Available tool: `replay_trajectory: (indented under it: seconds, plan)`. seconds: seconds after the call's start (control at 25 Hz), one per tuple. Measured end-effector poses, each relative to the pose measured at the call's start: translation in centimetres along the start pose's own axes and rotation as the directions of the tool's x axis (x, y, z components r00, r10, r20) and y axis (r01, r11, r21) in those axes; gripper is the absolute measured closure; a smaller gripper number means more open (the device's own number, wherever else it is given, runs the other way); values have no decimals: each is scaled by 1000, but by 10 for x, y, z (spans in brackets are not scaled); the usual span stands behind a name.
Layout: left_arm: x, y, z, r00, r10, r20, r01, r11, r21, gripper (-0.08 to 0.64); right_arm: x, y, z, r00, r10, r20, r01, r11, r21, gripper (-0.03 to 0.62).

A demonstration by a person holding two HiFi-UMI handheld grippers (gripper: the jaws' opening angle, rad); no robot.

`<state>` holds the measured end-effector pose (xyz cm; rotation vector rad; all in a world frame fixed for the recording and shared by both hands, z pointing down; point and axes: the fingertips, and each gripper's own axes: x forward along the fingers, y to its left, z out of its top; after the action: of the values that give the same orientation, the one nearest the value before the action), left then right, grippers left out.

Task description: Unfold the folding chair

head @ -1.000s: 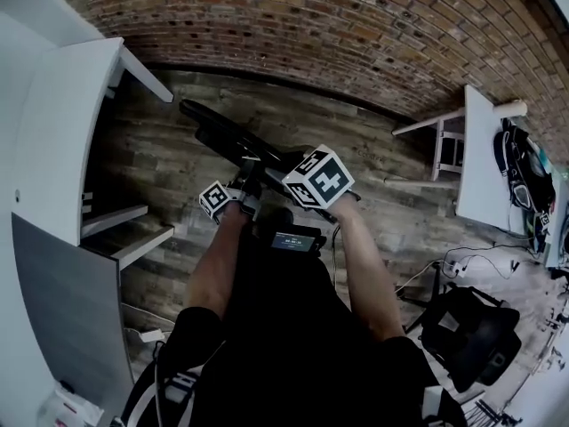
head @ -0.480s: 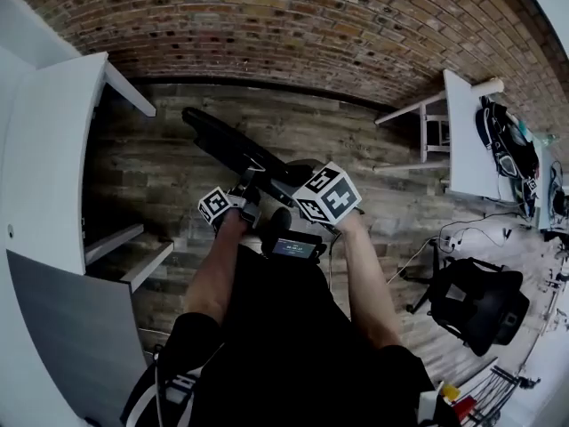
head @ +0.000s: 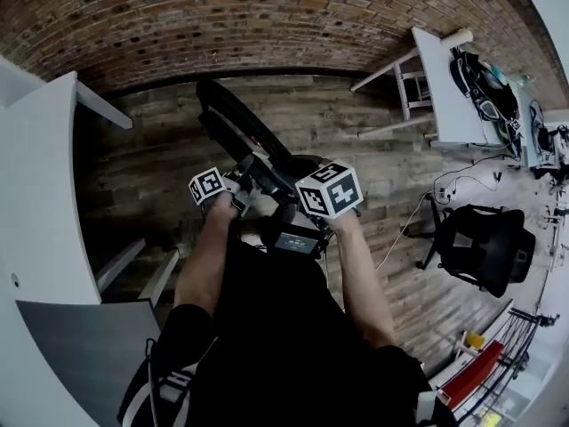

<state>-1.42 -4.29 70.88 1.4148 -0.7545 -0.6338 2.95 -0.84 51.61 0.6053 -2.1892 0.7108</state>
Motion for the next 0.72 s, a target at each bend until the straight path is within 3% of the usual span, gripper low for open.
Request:
replay_trajectory:
  seconds: [0.2,0.72]
  plan:
    - [12,-4,-16,987,34,-159,-29,999,33,523,-13,-13,-10,996,-67,55,58,986,159,479]
    - [32,-8,-39,956,53,-290,-29,996,87,523,-31,-19,-27,979,-182,92,146,940,309,479]
